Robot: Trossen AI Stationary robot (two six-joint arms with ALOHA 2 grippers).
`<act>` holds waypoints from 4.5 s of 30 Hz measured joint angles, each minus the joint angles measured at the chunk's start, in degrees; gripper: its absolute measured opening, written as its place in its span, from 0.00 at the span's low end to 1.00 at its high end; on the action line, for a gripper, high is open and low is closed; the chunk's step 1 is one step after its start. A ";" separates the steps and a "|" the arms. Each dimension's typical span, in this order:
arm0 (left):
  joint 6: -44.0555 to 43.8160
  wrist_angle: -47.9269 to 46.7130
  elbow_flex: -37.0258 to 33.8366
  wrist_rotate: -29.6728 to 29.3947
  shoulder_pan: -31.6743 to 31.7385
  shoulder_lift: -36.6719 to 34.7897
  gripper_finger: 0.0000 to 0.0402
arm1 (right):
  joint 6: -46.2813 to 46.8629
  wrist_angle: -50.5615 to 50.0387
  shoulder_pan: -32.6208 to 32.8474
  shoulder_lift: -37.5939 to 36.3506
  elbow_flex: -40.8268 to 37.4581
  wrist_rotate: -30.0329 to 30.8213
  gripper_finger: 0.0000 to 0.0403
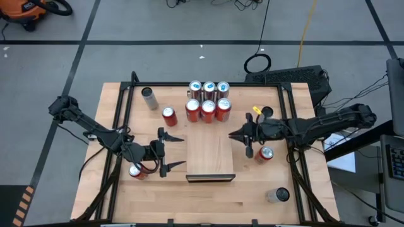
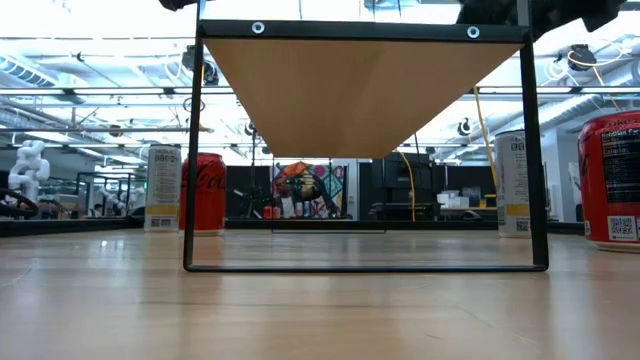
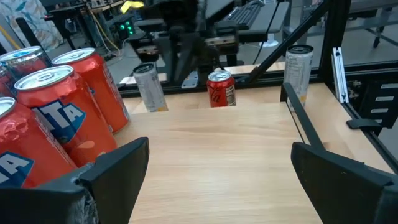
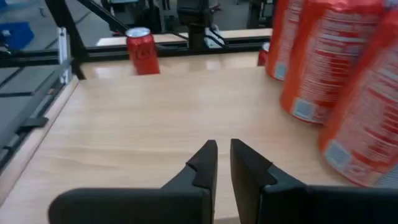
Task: Place canned beverage on shelf
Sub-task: Put the top left white yellow soda can on the shelf
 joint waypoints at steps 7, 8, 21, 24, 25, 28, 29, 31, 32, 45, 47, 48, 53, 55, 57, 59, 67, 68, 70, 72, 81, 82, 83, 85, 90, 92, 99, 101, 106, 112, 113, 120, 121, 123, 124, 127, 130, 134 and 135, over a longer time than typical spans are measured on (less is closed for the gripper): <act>-3.99 -3.88 0.00 1.00 -0.15 0.00 0.98 | -0.39 5.58 7.52 0.08 -0.02 2.33 0.06; -5.54 -5.16 0.00 1.22 -0.16 0.00 0.98 | -0.74 6.30 8.35 0.08 -0.02 2.82 0.06; -18.37 -21.28 0.00 1.46 -1.62 -0.83 0.98 | -1.74 10.18 13.59 0.60 -0.02 10.36 0.06; -20.25 -23.53 0.00 1.47 -1.62 -0.83 0.98 | -1.73 11.04 13.94 1.53 -0.02 11.60 0.06; -20.96 -24.32 0.00 1.47 -1.62 -0.83 0.98 | -1.76 11.94 13.96 2.03 -0.02 11.62 0.06; -22.15 -25.52 0.00 2.00 -1.62 -0.88 0.98 | -1.82 14.42 14.10 3.66 -0.02 11.60 0.06; -22.44 -25.99 0.00 2.67 -1.62 -0.92 0.98 | -2.05 15.67 14.14 4.45 -0.02 11.60 0.06; -23.05 -27.58 0.00 3.82 -1.62 -1.15 0.98 | -3.27 18.00 14.14 5.96 -0.02 11.56 0.06; -23.45 -28.34 0.00 4.22 -1.62 -1.35 0.98 | -3.89 19.10 14.14 6.75 -0.02 11.54 0.06; -36.82 -44.91 0.00 6.68 -1.60 -5.24 0.98 | -6.31 23.10 14.14 11.18 -0.02 11.47 0.06; -38.35 -46.31 0.00 7.53 -1.60 -5.27 0.98 | -6.27 23.20 14.14 11.16 -0.02 11.47 0.06; -39.25 -46.84 0.00 7.79 -1.60 -5.27 0.98 | -6.26 23.10 14.15 11.16 -0.02 11.47 0.06; -40.91 -47.44 0.00 12.09 -1.62 -5.27 0.98 | -6.12 23.08 14.18 11.16 -0.02 11.45 0.06; -41.68 -48.76 0.00 14.93 -1.62 -5.27 0.98 | -5.49 23.06 14.20 11.16 -0.02 11.35 0.06; -43.12 -51.05 0.00 16.10 -1.62 -5.27 0.98 | -5.27 23.04 14.51 11.16 -0.02 11.29 0.06; -44.11 -53.44 0.00 15.87 -1.61 -5.27 0.98 | -5.72 23.01 15.04 11.16 -0.02 11.27 0.06; -45.41 -60.41 2.71 2.28 4.33 -5.40 0.98 | -6.62 23.07 16.43 11.16 -0.02 11.32 0.06; -44.56 -61.20 3.66 1.35 5.60 -5.40 0.98 | -6.63 23.04 16.49 11.16 -0.02 11.32 0.06; -42.13 -63.91 6.11 0.33 8.42 -5.40 0.98 | -6.62 23.06 16.60 11.16 -0.02 11.32 0.06; -40.17 -66.76 9.04 -0.51 11.91 -5.40 0.98 | -6.64 23.06 16.72 11.16 -0.02 11.34 0.06; -28.57 -76.93 22.21 6.12 34.72 -5.40 0.98 | -9.02 22.73 16.70 11.16 -0.02 11.32 0.06; -26.84 -76.86 23.35 6.17 37.75 -5.40 0.98 | -9.31 22.67 16.70 11.16 -0.02 11.32 0.06; -25.32 -76.81 24.19 6.31 40.95 -5.40 0.98 | -9.38 22.63 16.70 11.16 -0.02 11.32 0.06; -22.30 -76.94 24.93 7.89 47.55 -5.42 0.98 | -9.41 22.53 16.70 11.16 -0.02 11.30 0.06; -16.24 -76.95 24.96 10.96 64.19 -4.07 0.98 | -8.22 21.07 16.70 11.16 -0.02 11.27 0.06; -13.05 -76.24 24.70 12.56 69.34 -2.83 0.98 | -7.15 20.69 16.70 11.16 -0.02 11.25 0.06; -3.89 -70.88 24.65 25.06 77.14 2.24 0.98 | -4.30 19.94 17.26 11.16 -0.02 11.25 0.06; -2.29 -69.49 24.65 26.92 77.31 3.58 0.98 | -4.29 19.99 17.68 11.16 -0.02 11.25 0.06; 0.50 -68.67 24.62 27.28 77.35 6.18 0.98 | -5.04 20.00 18.71 11.16 -0.02 11.25 0.06; 2.57 -69.75 24.61 27.21 77.33 8.43 0.98 | -6.28 19.87 19.06 11.16 -0.02 11.27 0.06; 2.75 -69.70 24.61 27.21 77.33 8.62 0.98 | -6.28 19.74 19.06 11.16 -0.02 11.27 0.06; 4.82 -69.37 24.61 28.42 78.19 8.64 0.98 | -6.27 18.72 19.06 11.16 -0.02 11.26 0.06; 5.43 -69.37 24.61 28.92 78.69 8.75 0.98 | -6.26 18.58 19.06 11.16 -0.02 11.25 0.06; 5.87 -69.40 24.61 29.82 79.54 9.36 0.98 | -6.26 18.26 19.06 11.16 -0.02 11.25 0.06; 5.98 -69.42 24.61 30.30 79.98 9.77 0.98 | -6.26 18.18 19.06 11.16 -0.02 11.25 0.06; 7.17 -69.54 24.61 31.72 81.11 11.05 0.98 | -6.11 18.19 19.06 11.16 -0.02 11.25 0.06; 7.43 -69.62 24.60 32.79 81.48 12.95 0.98 | -6.02 18.18 19.06 11.16 -0.02 11.23 0.06; 7.04 -69.86 24.61 32.76 81.48 14.76 0.98 | -6.02 18.21 19.06 11.16 -0.02 11.23 0.06; 6.91 -70.12 24.59 32.76 81.43 15.25 0.98 | -6.00 18.22 19.06 11.16 -0.02 11.23 0.06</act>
